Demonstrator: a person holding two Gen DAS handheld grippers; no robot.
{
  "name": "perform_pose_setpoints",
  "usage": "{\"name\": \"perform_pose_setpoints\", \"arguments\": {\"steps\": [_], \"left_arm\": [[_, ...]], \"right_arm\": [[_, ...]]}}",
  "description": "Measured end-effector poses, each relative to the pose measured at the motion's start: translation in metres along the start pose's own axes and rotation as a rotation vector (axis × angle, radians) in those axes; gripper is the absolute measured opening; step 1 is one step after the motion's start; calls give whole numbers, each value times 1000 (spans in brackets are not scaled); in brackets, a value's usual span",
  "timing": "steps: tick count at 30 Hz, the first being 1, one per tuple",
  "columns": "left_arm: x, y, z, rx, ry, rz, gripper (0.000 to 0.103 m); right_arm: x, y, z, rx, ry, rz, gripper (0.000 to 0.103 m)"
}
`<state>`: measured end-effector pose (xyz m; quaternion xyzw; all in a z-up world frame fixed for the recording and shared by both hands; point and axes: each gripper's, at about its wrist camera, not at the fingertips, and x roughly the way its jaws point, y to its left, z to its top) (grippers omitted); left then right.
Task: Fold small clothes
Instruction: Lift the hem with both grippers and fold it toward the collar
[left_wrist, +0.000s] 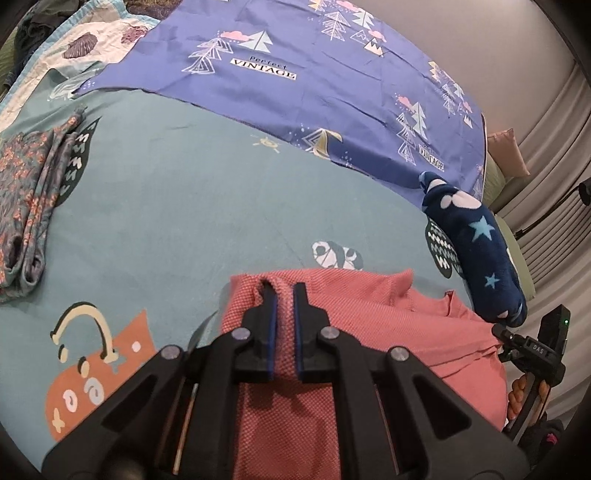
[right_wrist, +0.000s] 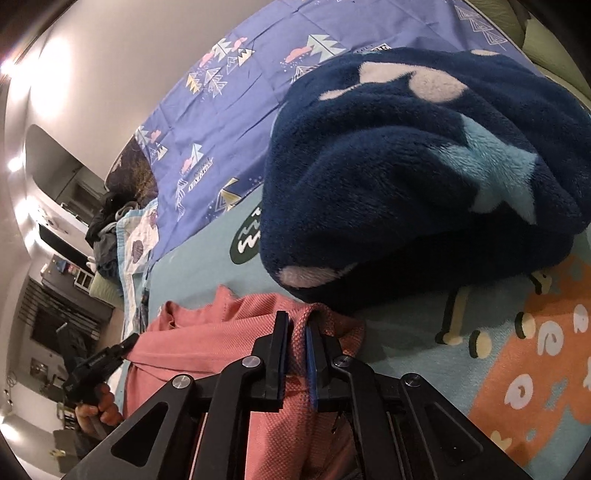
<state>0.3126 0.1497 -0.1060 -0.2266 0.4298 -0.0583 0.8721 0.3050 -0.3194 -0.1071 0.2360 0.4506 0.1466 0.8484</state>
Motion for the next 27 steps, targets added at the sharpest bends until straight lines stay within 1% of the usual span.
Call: {"name": "perform_pose_setpoints", "arguments": {"steps": [2,4,5,6,7,9,11,13,14,15,17,18,19,20,21,23,25,26,27], "left_arm": [[-10,-1,1,-10,-16,-13,12],[-23,-4,2,-4,-39,-10,20],[-33,-6,0,13,-57,-14,21],[-42,-9,-3,36,-69,-24,22],[-51,-13,-6,65,-73,-35,22],[-66,-23,-18,154,-57,-58,22],[-73,-37,-36,267,-14,-66,22],[-69,-52,-57,368,57,-74,22],[-62,-59,-67,411,93,-67,22],[-56,-64,-73,442,114,-54,22],[-36,-78,-82,511,140,10,22],[-26,-83,-84,530,150,36,22],[-16,-86,-81,540,156,56,22],[-5,-89,-75,543,152,77,22],[-1,-89,-71,538,146,82,22],[10,-89,-54,510,134,85,22],[17,-87,-36,475,116,95,23],[20,-86,-25,462,94,118,23],[23,-86,-17,450,68,134,23]], "right_arm": [[-8,1,-3,-8,5,-10,19],[-22,7,-7,-35,-10,-56,29],[-32,10,-11,-61,-33,-85,39],[-40,14,-14,-86,-52,-104,43],[-49,19,-19,-122,-70,-123,43],[-61,31,-30,-204,-73,-148,43],[-63,46,-44,-302,-37,-145,43],[-58,60,-54,-369,17,-107,43],[-53,67,-58,-402,48,-88,43],[-47,73,-61,-423,70,-84,43],[-29,84,-64,-458,114,-81,41],[-19,88,-65,-472,141,-88,35],[-8,91,-65,-487,174,-114,30],[4,92,-64,-499,202,-157,23],[11,91,-61,-502,209,-189,21],[19,87,-50,-500,187,-252,21],[22,84,-34,-482,147,-263,21],[21,82,-28,-474,128,-265,21],[20,81,-16,-462,86,-279,21]]}}
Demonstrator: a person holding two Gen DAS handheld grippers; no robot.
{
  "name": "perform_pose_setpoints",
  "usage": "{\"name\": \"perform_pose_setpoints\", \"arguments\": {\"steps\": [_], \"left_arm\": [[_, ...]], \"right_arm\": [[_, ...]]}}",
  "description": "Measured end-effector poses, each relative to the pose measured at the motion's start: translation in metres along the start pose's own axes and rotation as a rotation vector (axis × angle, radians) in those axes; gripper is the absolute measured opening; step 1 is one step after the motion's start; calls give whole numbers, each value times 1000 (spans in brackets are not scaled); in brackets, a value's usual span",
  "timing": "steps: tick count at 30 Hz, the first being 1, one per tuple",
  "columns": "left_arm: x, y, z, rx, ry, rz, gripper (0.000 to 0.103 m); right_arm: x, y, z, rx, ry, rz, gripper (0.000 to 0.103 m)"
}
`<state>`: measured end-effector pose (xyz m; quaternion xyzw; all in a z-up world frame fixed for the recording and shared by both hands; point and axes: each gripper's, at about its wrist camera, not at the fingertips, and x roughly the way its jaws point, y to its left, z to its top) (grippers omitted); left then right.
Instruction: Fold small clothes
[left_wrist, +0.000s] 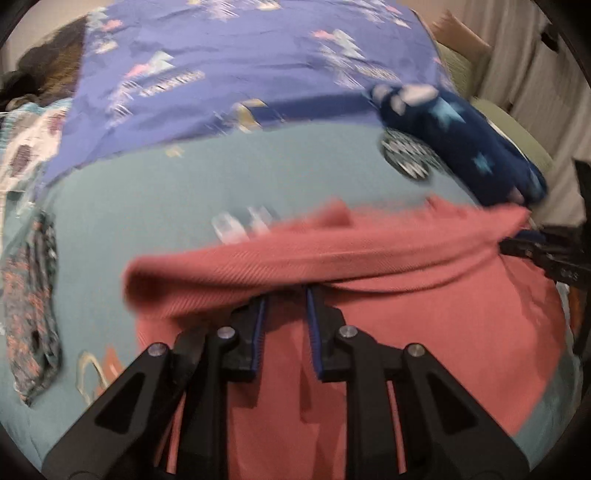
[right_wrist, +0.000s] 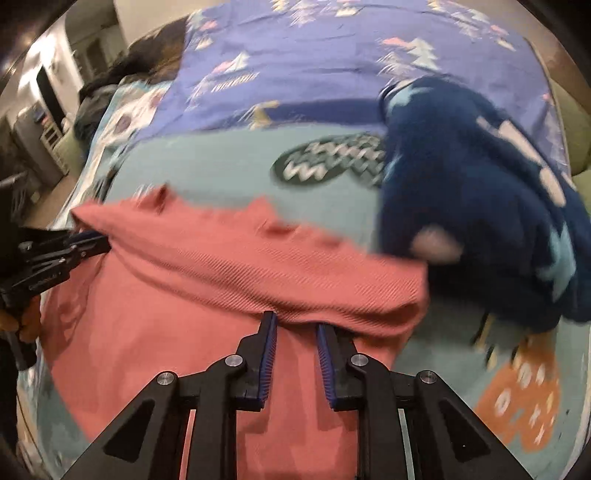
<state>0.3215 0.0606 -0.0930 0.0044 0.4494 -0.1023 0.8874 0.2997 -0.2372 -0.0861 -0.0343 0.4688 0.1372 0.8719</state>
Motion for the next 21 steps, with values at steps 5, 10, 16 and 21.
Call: {"name": "perform_pose_setpoints", "arguments": {"steps": [5,10,16,21], "left_arm": [[-8,27,26,-125,-122,10,34],[-21,41,-1,-153,-80,-8,38],[-85,57,-87,-195,-87,-111,46],[-115,68,-153,-272,-57,-130,49]], "right_arm": [[8,-22,20,87,-47,-4,19],[0,-20,3,77,-28,6,19],[-74,-29,-60,144,-85,135,22],[-104,-35,-132,257,-16,212,23]]}}
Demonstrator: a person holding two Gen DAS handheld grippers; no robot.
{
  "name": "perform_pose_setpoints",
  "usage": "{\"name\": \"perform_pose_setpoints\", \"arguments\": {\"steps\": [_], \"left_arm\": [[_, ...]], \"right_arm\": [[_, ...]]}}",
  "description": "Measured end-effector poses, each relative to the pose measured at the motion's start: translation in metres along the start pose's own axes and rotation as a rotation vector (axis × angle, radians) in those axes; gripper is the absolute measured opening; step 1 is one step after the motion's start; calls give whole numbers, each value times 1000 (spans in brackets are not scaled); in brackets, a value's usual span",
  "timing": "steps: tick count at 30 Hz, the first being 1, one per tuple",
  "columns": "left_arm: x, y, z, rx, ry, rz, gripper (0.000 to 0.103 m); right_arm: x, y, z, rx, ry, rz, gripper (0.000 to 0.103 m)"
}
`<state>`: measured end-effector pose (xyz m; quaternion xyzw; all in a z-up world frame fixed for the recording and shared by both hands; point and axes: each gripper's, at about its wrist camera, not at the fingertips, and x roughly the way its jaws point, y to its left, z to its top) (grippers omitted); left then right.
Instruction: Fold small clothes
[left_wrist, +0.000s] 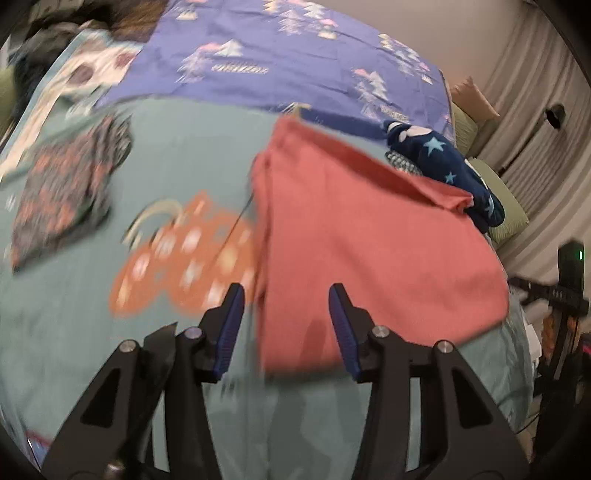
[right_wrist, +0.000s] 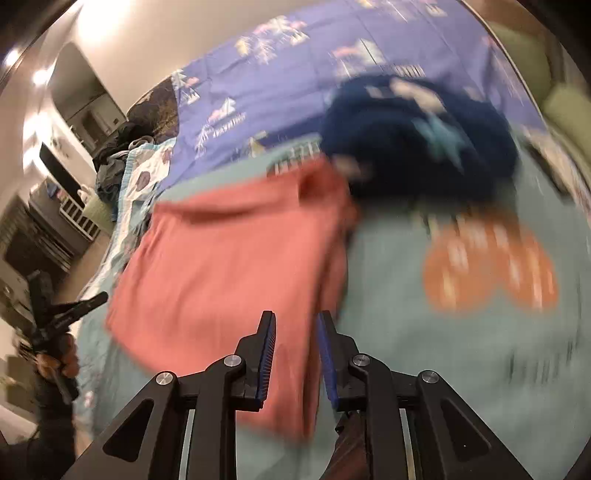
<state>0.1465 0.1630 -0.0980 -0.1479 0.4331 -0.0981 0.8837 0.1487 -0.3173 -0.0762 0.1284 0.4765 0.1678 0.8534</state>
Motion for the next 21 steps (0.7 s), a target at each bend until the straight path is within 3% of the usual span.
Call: {"name": "perform_pose_setpoints", "arguments": {"steps": [6,7,9,12,15,16,17,18,21], "left_arm": [[-3,19,-36,-161,61,-135,49],[-1,19,-37,-175,71,-166,50],[7,18,-40,-217,82,-237,56],[14,19,-34,-285,30,-262,58],[28,27,-26,-397,2,-311,54],[31,29,-26,-422,-5,-318,27],[36,29,-24,-431,6,-308,10],[38,28,-24,-431,20,-302,7],[22,15,-25,-389,-27,-281,7]], "right_arm": [[6,-10,-50,148,70,120,35],[10,-11,-51,168,74,141,36],[19,-12,-49,209,68,205,51],[34,-18,-40,312,16,278,61],[49,-22,-30,392,-25,319,63],[53,-20,-26,401,-22,300,59],[55,-19,-24,401,-14,269,27],[57,-17,-22,386,13,228,5],[42,-11,-19,365,-11,228,4]]}}
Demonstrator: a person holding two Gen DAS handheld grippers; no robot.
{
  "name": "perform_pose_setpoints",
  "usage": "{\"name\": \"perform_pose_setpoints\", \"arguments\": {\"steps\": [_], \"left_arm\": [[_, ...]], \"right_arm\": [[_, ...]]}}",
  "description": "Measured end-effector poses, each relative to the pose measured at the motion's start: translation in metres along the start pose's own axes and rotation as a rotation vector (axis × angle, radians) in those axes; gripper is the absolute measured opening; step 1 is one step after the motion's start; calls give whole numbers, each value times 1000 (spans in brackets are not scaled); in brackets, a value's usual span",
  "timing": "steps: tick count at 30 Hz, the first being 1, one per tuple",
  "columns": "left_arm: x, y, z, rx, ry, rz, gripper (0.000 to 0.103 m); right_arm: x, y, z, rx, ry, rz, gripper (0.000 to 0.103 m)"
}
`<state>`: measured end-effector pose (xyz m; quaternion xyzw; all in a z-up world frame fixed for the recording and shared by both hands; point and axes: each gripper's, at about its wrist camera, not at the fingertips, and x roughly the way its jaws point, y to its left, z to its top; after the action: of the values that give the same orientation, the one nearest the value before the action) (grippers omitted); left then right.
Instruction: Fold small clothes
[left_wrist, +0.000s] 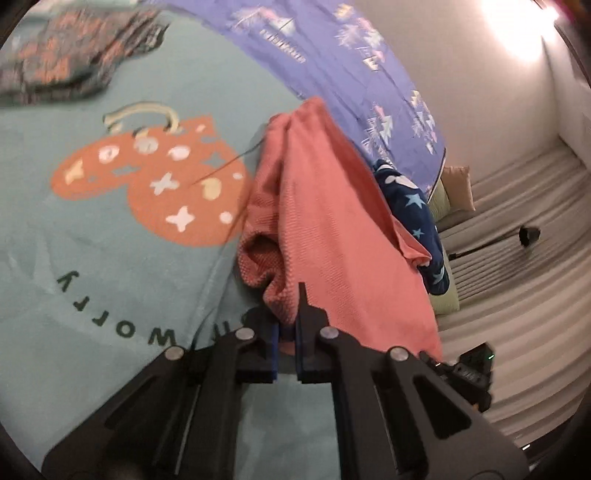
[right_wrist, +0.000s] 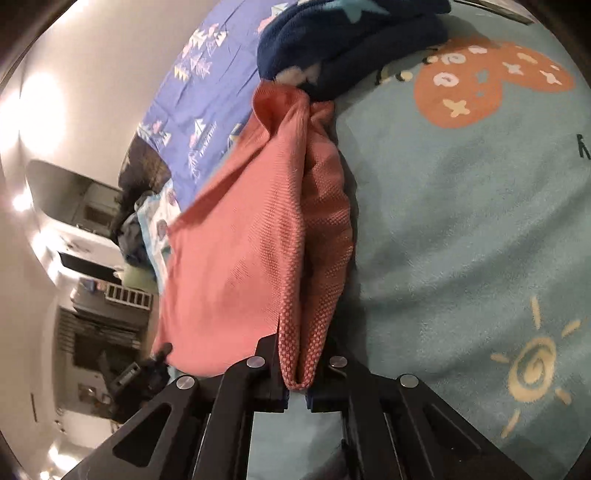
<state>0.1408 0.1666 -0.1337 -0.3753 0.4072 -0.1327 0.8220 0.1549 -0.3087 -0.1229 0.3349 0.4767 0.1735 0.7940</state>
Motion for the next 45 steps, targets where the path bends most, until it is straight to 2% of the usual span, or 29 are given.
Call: {"name": "perform_pose_setpoints", "arguments": {"steps": [3,6,9,13,16,17,18,19,21,23,24,25,26,27,28,30,34,36,40,41,42,43,44,45], "left_arm": [[-23,-20,-6,25,-9,-62,5],[-53,-52,-24,118,-25,-88,5],[-85,-75,-55,218,-19,-78,5],[-112,-65,-104,252,36,-49,6],[-111,-52,-133,285,85,68,8],[-110,-43,-138,276,96,137,10],[-112,-37,-138,263,94,174,13],[-114,-34,-137,250,79,200,13],[-125,-35,-129,242,6,236,13],[-133,-46,-116,275,-68,229,15],[-132,-57,-106,325,-106,230,22],[-126,-66,-97,367,-129,238,34],[-117,-69,-88,383,-141,249,40],[-106,-72,-76,388,-139,251,46],[-93,-73,-65,387,-126,244,49],[-64,-73,-42,370,-94,237,49],[-10,-64,-2,349,-34,292,49],[15,-58,7,335,28,298,49],[49,-52,17,332,92,307,49],[50,-53,18,340,81,297,47],[50,-55,18,351,71,276,23],[50,-57,20,353,68,253,7],[46,-62,21,352,43,236,6],[40,-64,22,363,15,227,6]], "right_arm": [[-31,20,-1,-79,-56,7,3],[-65,31,-8,-123,-89,0,3],[-93,29,-29,-141,-74,-32,3],[-112,2,-75,-114,-6,-96,3],[-109,-31,-109,-103,98,-228,8],[-109,-41,-113,-94,123,-288,9],[-110,-48,-113,-83,133,-310,9],[-114,-53,-109,-54,128,-276,9],[-127,-51,-92,-24,65,-300,22],[-138,-32,-72,-109,-51,-348,30],[-136,-20,-61,-173,-87,-359,33],[-133,-12,-55,-220,-103,-352,34],[-124,-3,-42,-269,-107,-327,39],[-115,3,-31,-294,-101,-300,42],[-106,7,-18,-315,-89,-261,43],[-83,14,4,-338,-60,-211,44],[-37,15,33,-341,-20,-227,45],[-20,10,42,-345,3,-248,45],[3,-3,57,-322,42,-205,45],[7,-5,58,-315,45,-193,44],[9,-5,59,-316,45,-187,32],[10,-3,60,-324,33,-185,15],[6,-1,59,-336,11,-203,5],[0,2,59,-341,-19,-204,4]]}}
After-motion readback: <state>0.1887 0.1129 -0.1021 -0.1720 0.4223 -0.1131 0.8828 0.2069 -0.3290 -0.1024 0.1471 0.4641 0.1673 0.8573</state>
